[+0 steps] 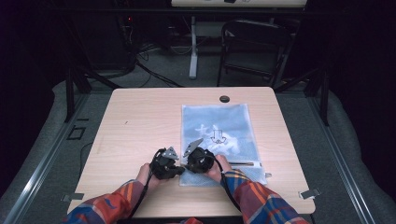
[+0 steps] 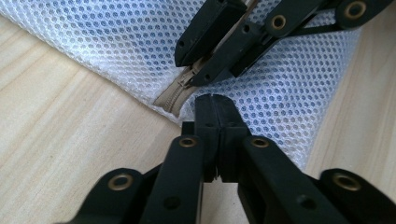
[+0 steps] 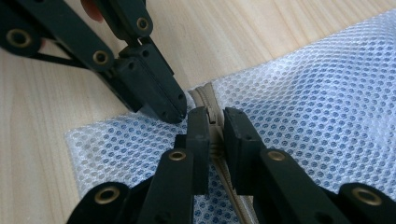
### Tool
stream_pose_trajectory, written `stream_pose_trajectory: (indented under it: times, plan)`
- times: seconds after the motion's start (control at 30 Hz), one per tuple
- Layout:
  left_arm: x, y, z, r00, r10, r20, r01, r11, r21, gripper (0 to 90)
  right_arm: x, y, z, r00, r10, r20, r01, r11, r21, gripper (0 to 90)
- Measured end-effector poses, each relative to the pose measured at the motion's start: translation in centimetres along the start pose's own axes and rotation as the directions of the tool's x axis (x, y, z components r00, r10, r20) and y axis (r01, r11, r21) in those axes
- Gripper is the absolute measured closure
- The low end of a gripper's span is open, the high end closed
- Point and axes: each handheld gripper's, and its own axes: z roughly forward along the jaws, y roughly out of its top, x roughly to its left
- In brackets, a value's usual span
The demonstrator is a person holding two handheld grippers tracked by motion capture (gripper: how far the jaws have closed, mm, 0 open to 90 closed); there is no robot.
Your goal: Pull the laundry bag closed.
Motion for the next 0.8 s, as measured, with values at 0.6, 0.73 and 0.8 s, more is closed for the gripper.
stream_pose_trajectory:
  times: [0.6, 0.73, 0.8]
  plan:
    - [-0.03, 0.06, -0.02, 0.9994, -0.034, -0.006, 0.034, 0.9994, 0.012, 90.0, 0.27, 0.24, -0.32, 0.9983, -0.054, 0.019, 0.054, 0.9983, 0.025, 81.9]
    - [-0.05, 0.07, -0.03, 0.9994, -0.034, -0.008, 0.034, 0.9993, 0.014, 90.0, 0.37, 0.23, -0.42, 0.9985, -0.049, 0.024, 0.049, 0.9987, 0.018, 82.0]
    - [-0.05, 0.06, -0.03, 0.9993, -0.035, -0.008, 0.035, 0.9993, 0.014, 90.0, 0.35, 0.25, -0.47, 0.9984, -0.052, 0.025, 0.051, 0.9985, 0.019, 82.0]
